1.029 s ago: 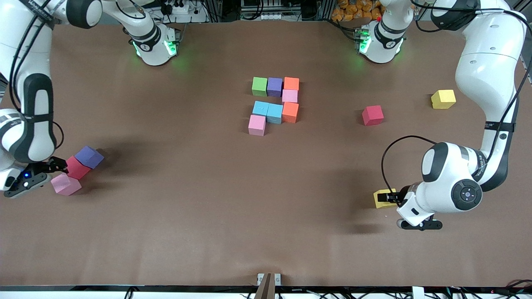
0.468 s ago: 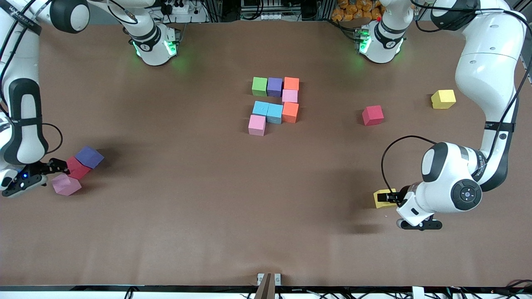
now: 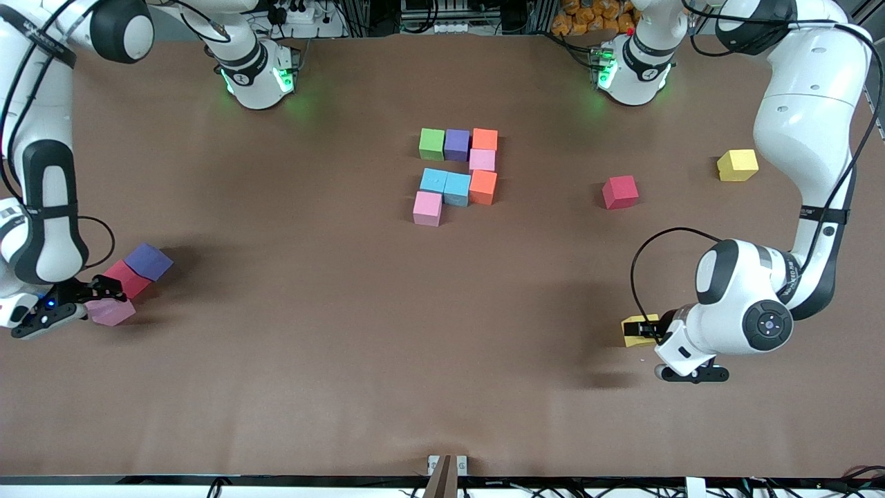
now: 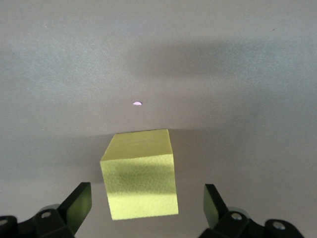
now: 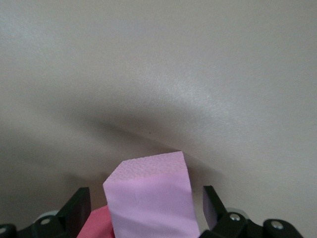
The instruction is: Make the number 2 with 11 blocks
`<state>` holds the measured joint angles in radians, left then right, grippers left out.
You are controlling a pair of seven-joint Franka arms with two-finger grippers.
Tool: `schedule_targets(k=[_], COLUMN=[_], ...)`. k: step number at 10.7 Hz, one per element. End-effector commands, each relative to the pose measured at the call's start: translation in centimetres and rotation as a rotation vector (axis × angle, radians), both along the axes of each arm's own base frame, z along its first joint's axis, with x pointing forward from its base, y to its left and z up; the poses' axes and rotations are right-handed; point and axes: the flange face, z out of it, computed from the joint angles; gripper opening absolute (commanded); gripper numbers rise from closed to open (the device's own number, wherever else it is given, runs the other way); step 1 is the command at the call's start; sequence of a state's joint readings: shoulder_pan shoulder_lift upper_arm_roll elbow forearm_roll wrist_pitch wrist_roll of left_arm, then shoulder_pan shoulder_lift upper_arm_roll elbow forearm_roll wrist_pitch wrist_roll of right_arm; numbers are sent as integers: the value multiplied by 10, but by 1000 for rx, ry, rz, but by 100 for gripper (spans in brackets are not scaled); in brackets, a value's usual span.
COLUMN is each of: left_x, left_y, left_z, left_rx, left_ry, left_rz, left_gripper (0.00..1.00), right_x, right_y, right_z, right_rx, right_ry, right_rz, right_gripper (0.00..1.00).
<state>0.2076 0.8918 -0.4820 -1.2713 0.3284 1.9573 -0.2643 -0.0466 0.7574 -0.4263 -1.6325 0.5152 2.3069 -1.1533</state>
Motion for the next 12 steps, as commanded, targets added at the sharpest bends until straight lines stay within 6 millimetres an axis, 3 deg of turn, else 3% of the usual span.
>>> schedule_targets(k=[1, 4, 8, 11, 12], left_x=[-1, -2, -2, -2, -2], left_y=[2, 5, 5, 6, 7], left_z=[-6, -15, -27, -29, -29], left_rx=[-12, -9, -8, -6, -7], left_ry=[4, 15, 19, 22, 20], left_rz=[4, 5, 7, 6, 3], left_gripper=[100, 100, 100, 92, 82], right_x=[7, 5, 10, 30, 35], right_y=[-3, -3, -1, 11, 19], right_z=[-7, -15, -14, 5, 10], right_rx=[33, 28, 20, 11, 9], right_ry=[-23, -13, -19, -56, -63], right_rz=[-17, 5, 53, 66, 82], right_gripper=[100, 100, 39, 29, 27])
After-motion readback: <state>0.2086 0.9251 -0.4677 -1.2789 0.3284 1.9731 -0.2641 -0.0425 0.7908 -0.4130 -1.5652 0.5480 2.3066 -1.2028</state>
